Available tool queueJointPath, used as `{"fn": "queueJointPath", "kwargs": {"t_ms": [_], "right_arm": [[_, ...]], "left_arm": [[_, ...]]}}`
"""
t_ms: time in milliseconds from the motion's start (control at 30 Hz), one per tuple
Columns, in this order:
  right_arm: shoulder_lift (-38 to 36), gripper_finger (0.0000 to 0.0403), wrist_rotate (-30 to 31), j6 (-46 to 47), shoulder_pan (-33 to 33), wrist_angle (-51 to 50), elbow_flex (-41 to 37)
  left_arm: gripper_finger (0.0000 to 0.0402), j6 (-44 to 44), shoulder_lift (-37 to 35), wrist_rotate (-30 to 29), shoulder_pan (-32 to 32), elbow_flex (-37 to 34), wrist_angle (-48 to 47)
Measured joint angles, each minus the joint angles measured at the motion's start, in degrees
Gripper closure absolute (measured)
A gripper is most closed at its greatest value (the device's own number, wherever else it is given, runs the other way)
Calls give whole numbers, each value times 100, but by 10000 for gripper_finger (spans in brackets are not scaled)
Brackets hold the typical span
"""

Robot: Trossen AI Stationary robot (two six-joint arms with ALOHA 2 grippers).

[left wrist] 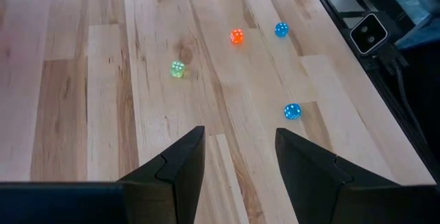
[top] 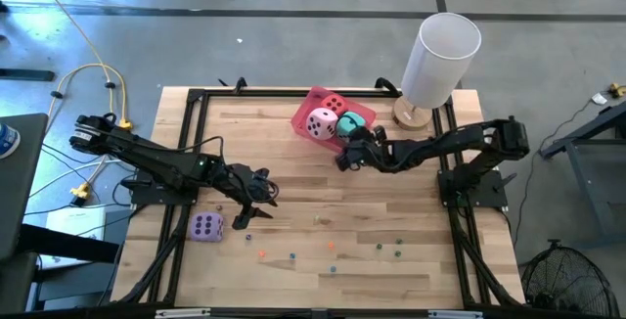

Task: Pick & Place Dice
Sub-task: Put the small light green dice into the pink bin

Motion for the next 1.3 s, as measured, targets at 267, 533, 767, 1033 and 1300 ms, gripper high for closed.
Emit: {"fn": "queueJointPath", "kwargs": {"t_ms": [267, 533, 767, 1033, 1300], "right_arm": [[-105, 201, -993, -1480, 406, 1286, 1], [-230, 210, -3023, -1873, 1231, 1428, 9], [382, 211, -2973, -1867, 1886, 1812, 3], [1163, 211, -2829, -3117, 2041, 2187, 1], [1729, 211, -3043, -3144, 1934, 2646, 9]], "left_arm": [[229, -46, 0, 0, 0, 0, 6], [229, -144, 0, 33, -2, 0, 4], [229, -197, 0, 34, -2, 0, 12], [229, -142, 0, 37, -2, 0, 114], [229, -48, 0, 40, -2, 0, 111]]}}
